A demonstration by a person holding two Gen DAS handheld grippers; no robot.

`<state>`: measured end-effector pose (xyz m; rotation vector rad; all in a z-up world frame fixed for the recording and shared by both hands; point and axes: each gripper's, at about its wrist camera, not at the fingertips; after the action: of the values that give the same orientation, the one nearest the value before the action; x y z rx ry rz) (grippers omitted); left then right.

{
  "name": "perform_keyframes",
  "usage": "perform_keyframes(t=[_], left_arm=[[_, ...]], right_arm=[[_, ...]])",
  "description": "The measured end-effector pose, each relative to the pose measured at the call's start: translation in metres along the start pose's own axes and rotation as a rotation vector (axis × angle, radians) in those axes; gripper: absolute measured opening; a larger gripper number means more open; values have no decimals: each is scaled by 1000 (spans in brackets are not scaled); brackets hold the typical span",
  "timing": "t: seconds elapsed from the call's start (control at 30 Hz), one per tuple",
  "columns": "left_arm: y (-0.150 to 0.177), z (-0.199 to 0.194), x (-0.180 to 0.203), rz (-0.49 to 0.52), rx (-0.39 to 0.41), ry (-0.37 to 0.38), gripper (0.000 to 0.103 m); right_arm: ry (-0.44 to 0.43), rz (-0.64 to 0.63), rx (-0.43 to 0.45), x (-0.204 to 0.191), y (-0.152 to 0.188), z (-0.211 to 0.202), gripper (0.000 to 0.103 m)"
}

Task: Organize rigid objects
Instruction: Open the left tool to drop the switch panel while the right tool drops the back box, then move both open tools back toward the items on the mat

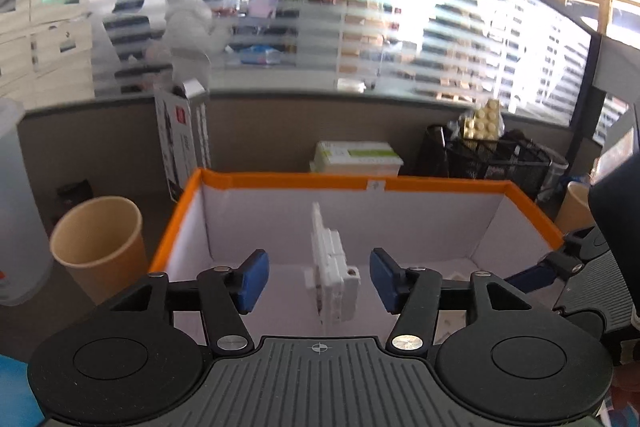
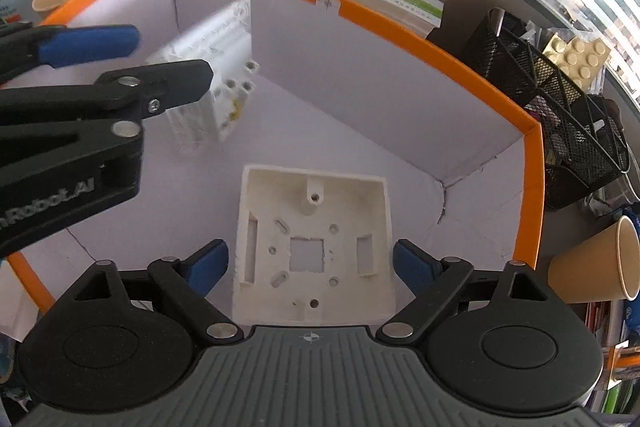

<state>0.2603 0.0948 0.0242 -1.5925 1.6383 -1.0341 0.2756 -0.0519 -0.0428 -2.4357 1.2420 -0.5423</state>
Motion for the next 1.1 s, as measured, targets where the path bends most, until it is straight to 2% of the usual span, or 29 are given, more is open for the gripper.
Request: perform_keyframes(t=[0.03,0.07,0.1,0.17,0.3,0.4,0.47,0.53,0.63,0.77,0.87,0.97,1.1], left_arm=[[-2,-5,-1,-8,12,-3,65],[-5,-11,-2,-14,27,-6,76],[-8,-20,-4,-21,51,-11,79],[-13,-36,-5,-22,85,-13,80],[-18,-83,-8,19,169,-16,98],[-6,-124,-11,84,230,-30,103],[10,-143,-15,116,231,-39,103],[32,-154,-21,128,212,-44,103],[68,-148,-25,152,138,-59,103],[98,-130,-29,140,48,-68,103],[108,-122,-33,100,7,-72,103],[109,-115,-28,95,-13,-70,103],[113,-105,-21,123,-30,-116,103]], right_arm=[[31,-7,24,-1,0,-6,101],[57,-21,56,-1,0,-13,102],[73,-31,79,0,-1,-21,102],[84,-23,130,3,1,-41,102],[73,7,269,12,22,-91,103],[33,9,438,14,52,-131,103],[-14,9,540,10,87,-158,103],[-57,15,601,7,119,-166,103],[-88,33,616,-8,164,-159,103],[-31,24,594,-22,194,-129,103],[-10,65,571,-20,197,-104,103],[-54,97,555,-20,198,-93,103],[-78,109,543,-22,198,-80,103]])
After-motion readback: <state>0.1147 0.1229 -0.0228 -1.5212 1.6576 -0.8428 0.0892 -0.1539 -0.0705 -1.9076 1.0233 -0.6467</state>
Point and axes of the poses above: each gripper's, at about its wrist camera, not at the fingertips, and z roughly the way its jaws point, x to its right, y to its underside, and after that the axes turned 2 degrees about x, right-handed
